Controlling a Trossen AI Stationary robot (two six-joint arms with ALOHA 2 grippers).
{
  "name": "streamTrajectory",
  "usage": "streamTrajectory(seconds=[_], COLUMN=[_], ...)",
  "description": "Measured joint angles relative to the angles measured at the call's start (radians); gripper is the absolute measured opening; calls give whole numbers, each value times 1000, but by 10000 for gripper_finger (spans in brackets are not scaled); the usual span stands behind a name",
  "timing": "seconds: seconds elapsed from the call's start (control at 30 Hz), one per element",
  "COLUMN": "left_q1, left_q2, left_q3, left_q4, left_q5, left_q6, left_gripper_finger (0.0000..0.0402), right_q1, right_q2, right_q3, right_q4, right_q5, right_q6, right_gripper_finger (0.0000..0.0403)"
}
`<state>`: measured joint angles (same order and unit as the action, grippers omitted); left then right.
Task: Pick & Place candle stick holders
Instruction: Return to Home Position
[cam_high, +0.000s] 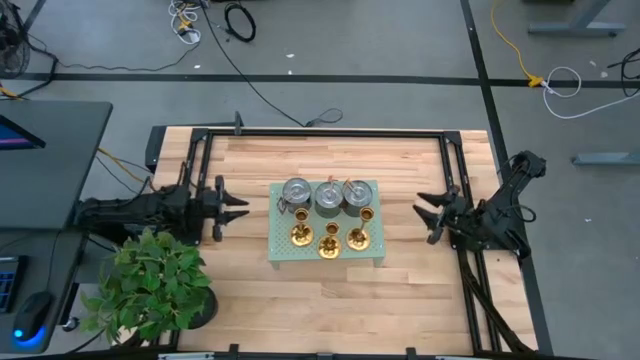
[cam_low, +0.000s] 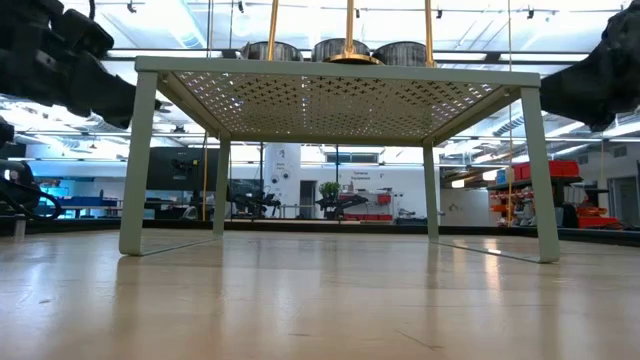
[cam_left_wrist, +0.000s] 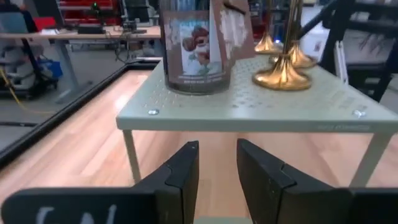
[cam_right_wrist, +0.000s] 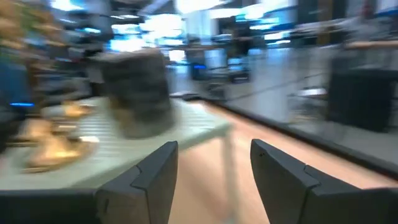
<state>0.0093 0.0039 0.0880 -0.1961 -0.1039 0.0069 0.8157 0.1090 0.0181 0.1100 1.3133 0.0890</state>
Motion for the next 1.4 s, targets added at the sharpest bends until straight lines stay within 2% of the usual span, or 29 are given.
streamTrajectory(seconds=[0.1,0.23,0.4,0.47,0.53,0.6,0.67,0.8,0.93,1.03,1.2,1.4], left_q1=[0,0,1,1,1,1,1,1,1,1,1,1], left_q2=[-2,5,8,8,6,8,9,9,9,9,9,9], left_q3=[5,-2,-15,-15,-15,-15,-15,-15,-15,-15,-15,-15], left_q4=[-5,97,183,181,174,154,152,174,185,171,133,86], left_q5=[66,73,43,45,57,74,80,112,128,155,150,52], left_q6=[-30,2,55,56,55,59,63,92,86,107,136,136], left_gripper_finger=[110,110,110,110,110,110,110,110,110,110,110,110], right_q1=[0,-14,-114,-164,-211,-267,-329,-473,-591,-611,-613,-613], right_q2=[-66,-108,-108,-108,-108,-109,-109,-104,-94,-35,59,106], right_q3=[0,0,2,1,-2,-2,-2,1,-3,-2,-2,-2], right_q4=[-10,57,285,213,95,14,-29,63,-51,-50,-46,-45], right_q5=[-120,-157,-429,-432,-412,-443,-498,-645,-770,-878,-862,-860], right_q6=[-31,-196,-403,-337,-199,-77,-3,-59,76,76,90,99], right_gripper_finger=[201,200,196,194,192,190,188,179,165,152,138,135])
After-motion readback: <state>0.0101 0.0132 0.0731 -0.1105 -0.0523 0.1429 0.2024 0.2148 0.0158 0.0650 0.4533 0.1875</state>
